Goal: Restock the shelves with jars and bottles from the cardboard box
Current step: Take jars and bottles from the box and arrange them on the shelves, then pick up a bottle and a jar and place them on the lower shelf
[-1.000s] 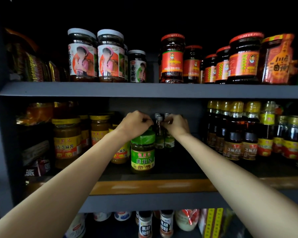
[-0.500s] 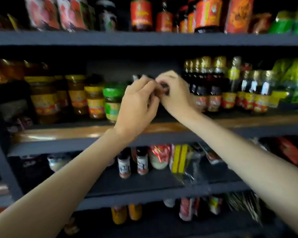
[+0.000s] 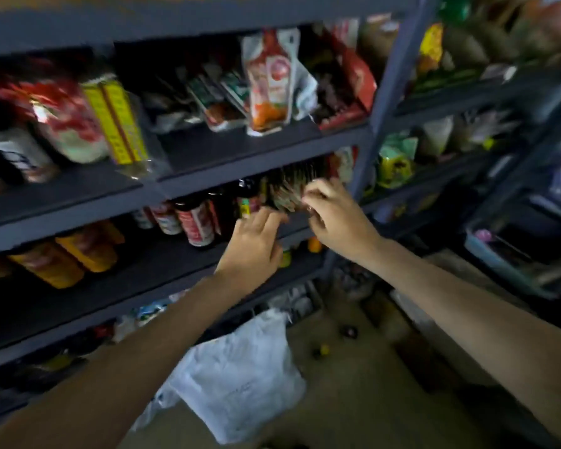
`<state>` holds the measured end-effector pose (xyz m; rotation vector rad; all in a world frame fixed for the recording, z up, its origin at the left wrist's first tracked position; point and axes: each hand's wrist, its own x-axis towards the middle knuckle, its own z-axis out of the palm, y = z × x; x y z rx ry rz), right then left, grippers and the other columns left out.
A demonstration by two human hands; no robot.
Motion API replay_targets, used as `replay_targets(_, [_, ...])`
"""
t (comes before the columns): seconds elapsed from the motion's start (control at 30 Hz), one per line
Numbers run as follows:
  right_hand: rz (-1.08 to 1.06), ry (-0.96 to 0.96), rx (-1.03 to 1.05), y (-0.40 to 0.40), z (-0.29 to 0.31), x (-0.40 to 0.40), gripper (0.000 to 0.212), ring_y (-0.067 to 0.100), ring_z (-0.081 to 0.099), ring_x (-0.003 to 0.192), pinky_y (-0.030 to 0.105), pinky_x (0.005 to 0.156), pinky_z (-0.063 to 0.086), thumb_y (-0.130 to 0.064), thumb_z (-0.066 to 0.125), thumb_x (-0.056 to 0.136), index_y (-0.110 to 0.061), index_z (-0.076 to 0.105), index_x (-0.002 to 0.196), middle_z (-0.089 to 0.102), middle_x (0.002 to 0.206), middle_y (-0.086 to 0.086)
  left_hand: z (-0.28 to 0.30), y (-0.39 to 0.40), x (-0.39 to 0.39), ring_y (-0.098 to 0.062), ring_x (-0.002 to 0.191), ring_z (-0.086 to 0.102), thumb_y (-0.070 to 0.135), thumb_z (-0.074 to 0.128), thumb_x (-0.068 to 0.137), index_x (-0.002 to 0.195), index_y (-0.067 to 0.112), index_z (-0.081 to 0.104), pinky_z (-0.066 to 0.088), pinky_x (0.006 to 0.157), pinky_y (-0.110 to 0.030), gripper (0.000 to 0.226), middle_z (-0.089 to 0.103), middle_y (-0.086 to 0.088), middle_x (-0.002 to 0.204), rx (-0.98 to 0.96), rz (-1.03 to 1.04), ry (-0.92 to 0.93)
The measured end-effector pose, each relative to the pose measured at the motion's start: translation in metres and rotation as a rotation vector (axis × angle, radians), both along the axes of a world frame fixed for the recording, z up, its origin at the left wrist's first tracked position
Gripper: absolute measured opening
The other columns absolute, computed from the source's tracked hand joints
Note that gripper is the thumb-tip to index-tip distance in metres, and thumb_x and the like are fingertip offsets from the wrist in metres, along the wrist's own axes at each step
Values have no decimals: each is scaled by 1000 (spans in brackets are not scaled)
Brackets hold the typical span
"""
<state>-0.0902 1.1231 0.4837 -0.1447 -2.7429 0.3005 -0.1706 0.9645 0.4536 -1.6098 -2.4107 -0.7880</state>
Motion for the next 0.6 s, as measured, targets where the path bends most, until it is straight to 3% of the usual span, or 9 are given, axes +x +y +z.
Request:
replay_targets(0.1, [-145, -257, -136, 36, -59, 32, 16, 27, 40, 112, 34, 88, 41, -15, 52, 92, -8, 55, 106, 46, 115, 8, -57, 28, -3, -28, 114, 51, 23, 39, 89, 130, 11, 43, 32, 94, -37, 43, 52, -7, 125, -324, 36, -62])
replay_targets(0.17, [-233, -399, -210, 53, -106, 48, 19, 28, 41, 113, 33, 91, 39, -20, 53, 92, -9, 54, 107, 45, 116, 9, -101, 46, -3, -25, 112, 53, 23, 45, 91, 134, 11, 39, 35, 96, -34, 45, 52, -5, 127, -449, 41, -122])
replay_targets(0.3, [-383, -613, -309, 76, -224, 82, 24, 31, 41, 121, 34, 92, 41, -30, 54, 92, -13, 53, 110, 44, 129, 11, -195, 73, 22, -26, 111, 54, 26, 50, 90, 131, 13, 40, 35, 94, -36, 44, 50, -4, 127, -533, 82, -270])
replay_targets(0.43, [-456, -812, -376, 101, -347, 112, 29, 27, 45, 118, 34, 96, 42, -28, 53, 92, -13, 53, 117, 50, 124, 10, -305, 94, 46, -30, 116, 50, 18, 54, 88, 134, 12, 41, 37, 96, -37, 48, 52, -9, 127, -631, 65, -429])
replay_targets(0.53, [-516, -936, -443, 118, -382, 135, 36, 29, 45, 121, 33, 98, 37, -20, 48, 95, -6, 45, 129, 48, 131, 15, -351, 95, 69, -33, 115, 52, 15, 56, 86, 132, 13, 43, 44, 94, -42, 48, 52, -12, 128, -721, 166, -589])
replay_targets(0.6, [-522, -923, -439, 131, -397, 143, 39, 28, 45, 122, 32, 96, 38, -21, 47, 96, -8, 42, 132, 45, 134, 14, -364, 105, 77, -33, 120, 49, 12, 56, 87, 134, 12, 41, 42, 99, -42, 49, 47, -11, 135, -776, 157, -586])
